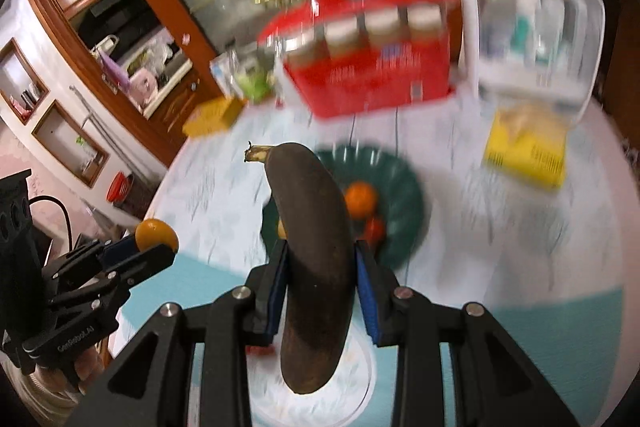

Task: Organize fruits
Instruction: 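Carry banana and yellow citrus onto the green plate and open both tools, then withdraw both tools from the green plate back toward the white plate, then grasp the second red tomato with the left tool while the right tool grasps a red fruit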

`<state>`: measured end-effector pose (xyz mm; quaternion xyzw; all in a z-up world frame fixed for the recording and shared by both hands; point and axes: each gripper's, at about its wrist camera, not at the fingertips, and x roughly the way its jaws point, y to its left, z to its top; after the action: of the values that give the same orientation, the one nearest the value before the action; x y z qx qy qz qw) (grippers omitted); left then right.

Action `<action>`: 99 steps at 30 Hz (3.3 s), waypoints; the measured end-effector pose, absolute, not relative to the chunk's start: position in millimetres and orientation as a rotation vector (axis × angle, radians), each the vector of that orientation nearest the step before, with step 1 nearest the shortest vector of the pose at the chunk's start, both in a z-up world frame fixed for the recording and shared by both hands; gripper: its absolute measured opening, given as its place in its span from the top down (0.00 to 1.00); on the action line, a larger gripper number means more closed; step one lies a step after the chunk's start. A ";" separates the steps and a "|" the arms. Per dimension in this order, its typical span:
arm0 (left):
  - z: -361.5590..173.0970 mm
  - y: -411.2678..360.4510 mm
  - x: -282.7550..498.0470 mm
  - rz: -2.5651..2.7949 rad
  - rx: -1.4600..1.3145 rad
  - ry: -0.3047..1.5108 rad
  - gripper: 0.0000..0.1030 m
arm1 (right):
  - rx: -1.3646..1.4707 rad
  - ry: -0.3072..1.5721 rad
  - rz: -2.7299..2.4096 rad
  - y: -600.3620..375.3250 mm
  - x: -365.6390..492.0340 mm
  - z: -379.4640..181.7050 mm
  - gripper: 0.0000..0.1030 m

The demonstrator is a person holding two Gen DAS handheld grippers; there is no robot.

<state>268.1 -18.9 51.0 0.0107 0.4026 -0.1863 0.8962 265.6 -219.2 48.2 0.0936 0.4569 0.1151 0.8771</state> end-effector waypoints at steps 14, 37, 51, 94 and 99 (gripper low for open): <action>-61.8 -79.0 361.9 -0.428 0.007 0.986 0.69 | 0.225 1.139 0.116 -238.8 366.5 -77.4 0.69; -126.5 -87.0 386.2 -0.375 0.011 1.119 0.49 | 0.202 1.146 0.139 -242.4 390.4 -121.8 0.64; -73.4 -74.1 348.5 -0.379 0.050 1.049 0.37 | 0.176 1.067 0.119 -231.5 347.2 -78.2 0.64; -59.8 53.5 183.5 -0.359 0.084 0.967 0.17 | 0.036 1.003 0.186 -115.3 162.5 -46.9 0.64; -103.5 50.5 172.2 -0.390 0.081 1.043 0.17 | -0.040 1.077 0.247 -103.2 153.7 -88.4 0.64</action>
<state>172.2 50.5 -103.5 0.0385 0.4948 -0.1851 0.8482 153.7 -103.2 -88.4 -0.0189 0.5116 0.1175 0.8509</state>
